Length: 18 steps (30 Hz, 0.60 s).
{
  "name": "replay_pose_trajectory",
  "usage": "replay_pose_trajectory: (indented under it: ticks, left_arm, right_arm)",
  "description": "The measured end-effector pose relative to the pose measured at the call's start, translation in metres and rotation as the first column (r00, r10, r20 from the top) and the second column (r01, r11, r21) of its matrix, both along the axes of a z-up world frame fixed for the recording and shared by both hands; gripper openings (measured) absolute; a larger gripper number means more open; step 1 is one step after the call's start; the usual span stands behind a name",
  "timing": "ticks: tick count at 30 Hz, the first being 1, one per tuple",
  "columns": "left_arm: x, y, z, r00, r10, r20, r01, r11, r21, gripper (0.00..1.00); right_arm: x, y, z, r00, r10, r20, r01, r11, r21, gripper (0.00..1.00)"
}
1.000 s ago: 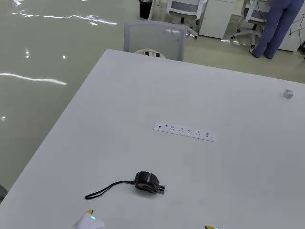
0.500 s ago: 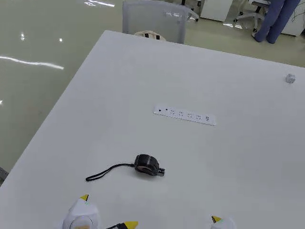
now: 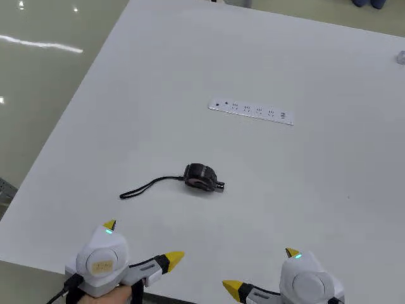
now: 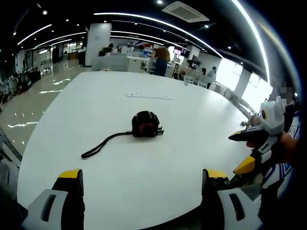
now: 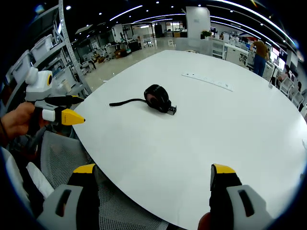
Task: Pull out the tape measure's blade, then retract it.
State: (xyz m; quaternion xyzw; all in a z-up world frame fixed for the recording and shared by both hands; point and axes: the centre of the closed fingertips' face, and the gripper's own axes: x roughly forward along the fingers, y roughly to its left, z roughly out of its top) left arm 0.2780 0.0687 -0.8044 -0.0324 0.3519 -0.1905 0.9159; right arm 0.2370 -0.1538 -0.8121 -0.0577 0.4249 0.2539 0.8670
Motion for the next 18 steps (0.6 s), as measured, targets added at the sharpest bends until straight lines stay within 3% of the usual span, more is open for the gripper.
replay_pose_trajectory:
  ticks: [18]
  left_arm:
    - [-0.009,0.008,0.009,1.000,0.007,-0.002,-0.007,1.000,-0.001,1.00]
  right_arm:
    - [-0.011,-0.013,0.003,0.999,-0.038,0.002,0.038,0.999,-0.007,1.00]
